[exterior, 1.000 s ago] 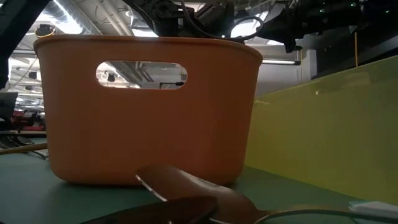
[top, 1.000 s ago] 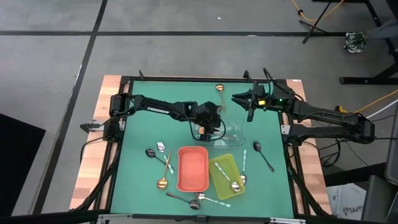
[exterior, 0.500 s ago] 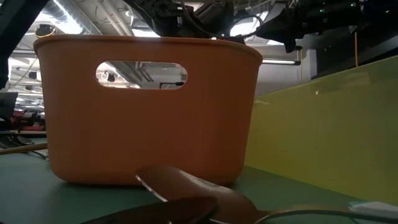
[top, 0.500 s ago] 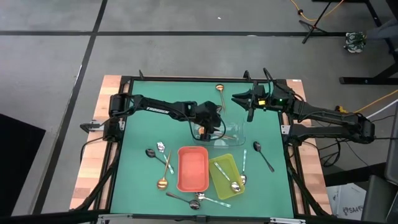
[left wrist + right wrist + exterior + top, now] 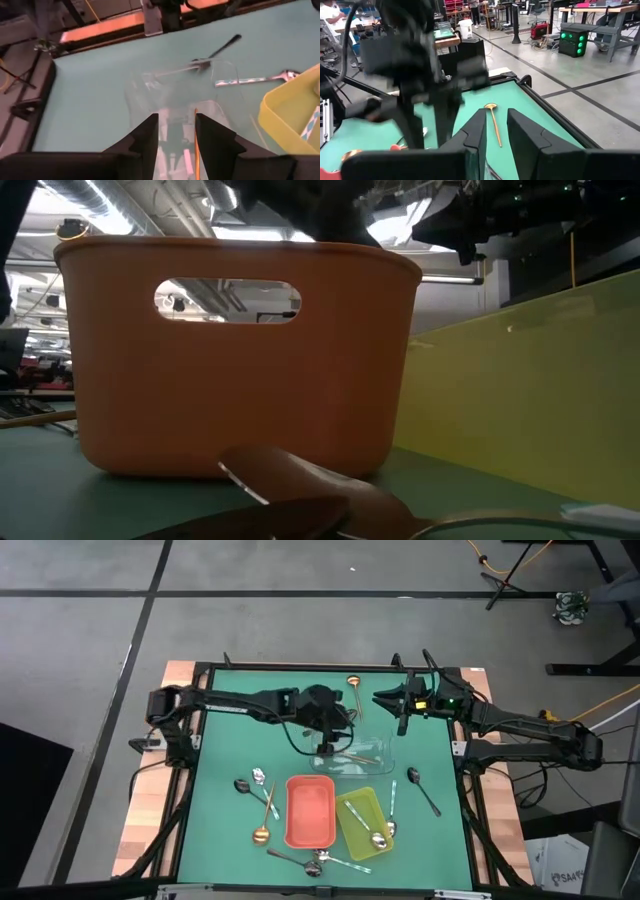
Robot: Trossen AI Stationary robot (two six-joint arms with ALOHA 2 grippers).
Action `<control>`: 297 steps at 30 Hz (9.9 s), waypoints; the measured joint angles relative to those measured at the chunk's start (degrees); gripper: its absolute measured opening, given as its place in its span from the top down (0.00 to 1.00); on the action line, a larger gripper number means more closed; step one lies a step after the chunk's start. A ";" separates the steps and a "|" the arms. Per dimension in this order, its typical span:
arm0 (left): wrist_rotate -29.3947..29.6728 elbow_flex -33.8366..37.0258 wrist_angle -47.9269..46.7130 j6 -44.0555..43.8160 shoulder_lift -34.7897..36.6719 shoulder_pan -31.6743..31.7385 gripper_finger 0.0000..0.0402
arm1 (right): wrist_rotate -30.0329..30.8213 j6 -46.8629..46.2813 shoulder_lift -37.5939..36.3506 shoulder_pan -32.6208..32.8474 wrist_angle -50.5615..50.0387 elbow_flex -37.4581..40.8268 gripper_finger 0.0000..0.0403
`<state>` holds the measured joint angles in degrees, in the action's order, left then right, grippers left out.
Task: Sort silverware by color (type)
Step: Put the gold spoon into the transparent bin, then put the blue patterned spoon into the yellow bin
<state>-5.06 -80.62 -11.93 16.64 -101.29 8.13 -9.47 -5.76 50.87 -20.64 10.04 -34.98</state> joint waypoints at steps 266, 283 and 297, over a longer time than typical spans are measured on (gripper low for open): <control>1.20 -8.64 -3.73 7.90 -20.99 -3.64 0.88 | 0.02 0.09 0.01 0.00 -6.82 0.00 0.83; 1.15 -8.63 -3.75 7.75 -20.99 -3.64 0.88 | 0.02 0.09 0.02 0.00 -6.82 0.00 0.83; 1.89 -8.52 -7.18 7.82 -14.21 -3.81 0.88 | 0.01 1.35 0.00 0.00 -6.66 -0.01 0.83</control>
<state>-3.17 -89.14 -19.11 24.46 -115.50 4.32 -9.46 -4.41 50.87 -20.64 3.38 -34.99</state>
